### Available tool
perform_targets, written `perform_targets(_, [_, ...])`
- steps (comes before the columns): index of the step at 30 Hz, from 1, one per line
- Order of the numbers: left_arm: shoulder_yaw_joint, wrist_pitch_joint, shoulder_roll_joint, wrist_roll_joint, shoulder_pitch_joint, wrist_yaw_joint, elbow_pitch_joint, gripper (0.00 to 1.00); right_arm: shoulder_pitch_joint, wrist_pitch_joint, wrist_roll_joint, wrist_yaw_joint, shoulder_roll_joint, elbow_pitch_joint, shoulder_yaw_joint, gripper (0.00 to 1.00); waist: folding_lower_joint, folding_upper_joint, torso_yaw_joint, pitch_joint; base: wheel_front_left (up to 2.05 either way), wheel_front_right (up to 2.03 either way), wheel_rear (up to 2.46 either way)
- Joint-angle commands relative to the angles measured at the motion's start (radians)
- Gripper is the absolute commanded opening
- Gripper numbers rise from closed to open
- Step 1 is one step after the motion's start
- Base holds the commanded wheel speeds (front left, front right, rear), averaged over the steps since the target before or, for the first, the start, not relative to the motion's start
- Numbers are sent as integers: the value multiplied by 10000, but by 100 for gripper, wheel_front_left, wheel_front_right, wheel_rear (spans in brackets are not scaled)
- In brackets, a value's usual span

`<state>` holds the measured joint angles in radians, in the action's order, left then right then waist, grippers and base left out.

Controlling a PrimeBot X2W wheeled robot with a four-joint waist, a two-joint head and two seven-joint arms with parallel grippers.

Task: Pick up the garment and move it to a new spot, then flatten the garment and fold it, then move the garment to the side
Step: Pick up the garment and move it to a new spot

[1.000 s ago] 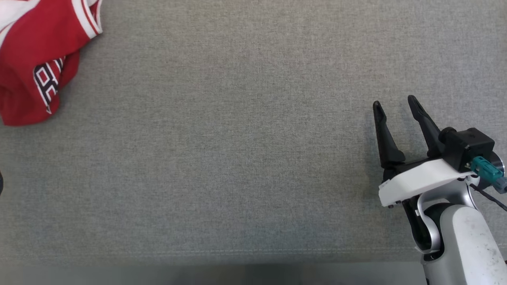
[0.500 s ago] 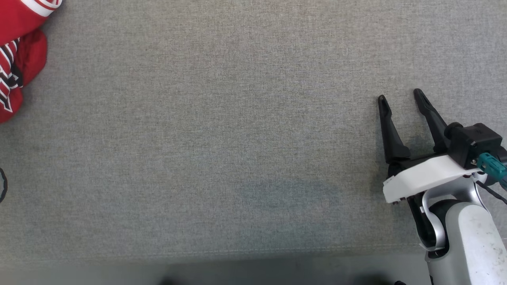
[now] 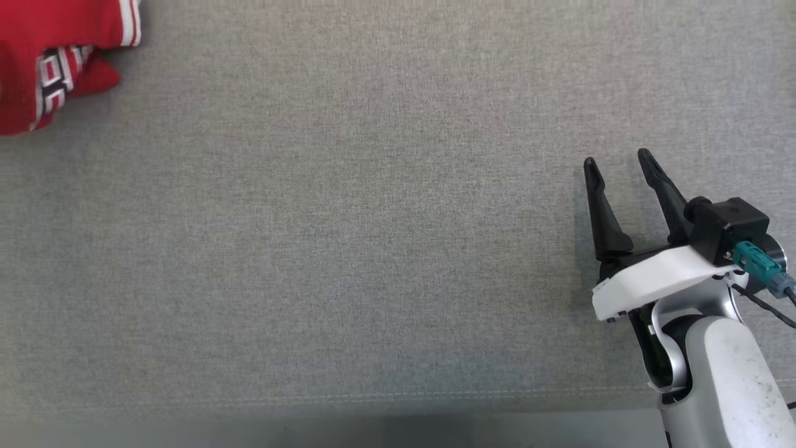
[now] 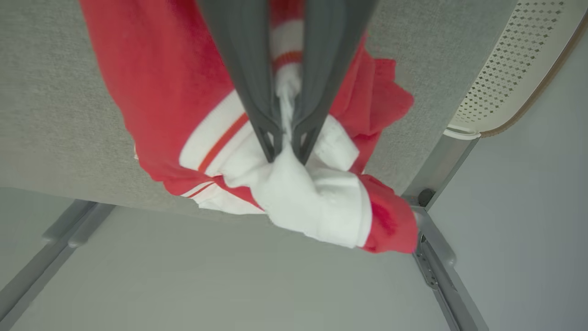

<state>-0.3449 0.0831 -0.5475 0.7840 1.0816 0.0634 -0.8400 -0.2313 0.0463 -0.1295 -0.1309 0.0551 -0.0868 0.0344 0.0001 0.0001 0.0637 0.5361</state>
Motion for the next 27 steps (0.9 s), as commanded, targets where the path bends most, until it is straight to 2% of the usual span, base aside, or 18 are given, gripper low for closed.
perform_targets(1, [-198,-96,153,-215,261,134,193,0,-101,-151,-119,2,23,176,-12,100,-1,-1,-7,-554,0,0,0])
perform_targets(8, [-839,86,604,-492,595,394,832,0,54,-438,-290,2,-17,657,36,100,-1,-1,-214,-1408,0,0,0])
perform_targets(15, [-1541,594,1365,-384,380,525,1726,0,279,-734,-652,2,-34,1184,134,100,-1,-1,-593,-2250,0,0,0])
perform_targets(20, [-2018,869,2027,-132,-136,590,2454,0,472,-885,-822,2,-31,1429,166,100,-1,-1,-864,-2554,0,0,0])
perform_targets(26, [-2308,515,3014,113,-945,414,2779,0,549,-960,-974,2,-33,1530,249,100,-1,-1,-1146,-2600,0,0,0])
perform_targets(27, [-2394,295,3342,153,-1192,354,2684,0,498,-1000,-1023,2,-35,1537,307,100,-1,-1,-1258,-2552,0,0,0])
